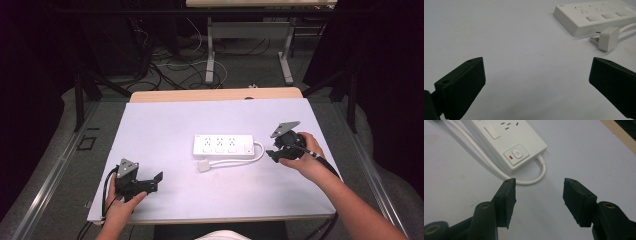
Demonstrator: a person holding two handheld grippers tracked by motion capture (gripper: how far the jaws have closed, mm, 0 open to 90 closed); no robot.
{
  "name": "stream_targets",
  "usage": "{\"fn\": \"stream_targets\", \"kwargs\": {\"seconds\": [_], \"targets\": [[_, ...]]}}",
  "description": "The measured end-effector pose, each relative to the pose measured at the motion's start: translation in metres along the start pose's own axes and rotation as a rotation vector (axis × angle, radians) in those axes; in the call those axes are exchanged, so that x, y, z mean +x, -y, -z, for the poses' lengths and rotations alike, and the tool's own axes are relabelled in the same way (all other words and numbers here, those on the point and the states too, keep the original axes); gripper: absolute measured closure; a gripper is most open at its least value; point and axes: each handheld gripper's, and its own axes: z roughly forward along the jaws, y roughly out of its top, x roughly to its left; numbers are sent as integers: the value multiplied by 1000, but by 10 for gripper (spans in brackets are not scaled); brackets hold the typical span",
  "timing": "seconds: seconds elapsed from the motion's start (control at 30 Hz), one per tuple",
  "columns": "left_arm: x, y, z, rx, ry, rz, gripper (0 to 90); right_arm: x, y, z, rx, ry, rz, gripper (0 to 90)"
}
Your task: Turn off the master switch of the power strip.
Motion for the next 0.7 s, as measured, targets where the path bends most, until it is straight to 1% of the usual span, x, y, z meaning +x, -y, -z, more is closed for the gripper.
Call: {"fn": "stream_targets", "kwargs": {"seconds": [0.07,0.13,0.23,0.27,0.3,0.33,0.4,0.43,0.47,0.53,0.57,0.6,0.63,0.67,0.7], "targets": [[0,0,0,0,-2,-2,7,3,-5,-5,3,-1,15,457],[1,0,0,4,0,1,6,4,-7,-6,9,-2,21,459],[1,0,0,3,0,3,7,6,-11,-12,-5,2,46,472],[1,0,0,4,0,3,7,7,-12,-12,1,3,41,472],[1,0,0,12,4,1,6,6,-14,-14,3,-9,48,474],[1,0,0,11,4,1,7,7,-15,-15,3,-3,42,484],[1,0,0,5,1,0,6,7,-16,-19,-13,-7,39,514],[1,0,0,5,2,0,7,7,-18,-19,2,-11,40,516],[1,0,0,4,2,1,7,7,-19,-21,2,-14,33,520],[1,0,0,4,1,1,7,6,-21,-23,8,-41,25,540],[1,0,0,5,2,1,7,6,-22,-24,-9,-42,21,541],[1,0,-1,5,1,1,7,6,-23,-24,3,-40,28,553],[1,0,-1,6,1,1,7,6,-24,-26,-5,-50,22,567],[1,0,-1,6,1,1,7,5,-26,-25,16,-55,23,571],[1,0,0,11,5,0,7,5,-27,-26,12,-58,22,578]]}}
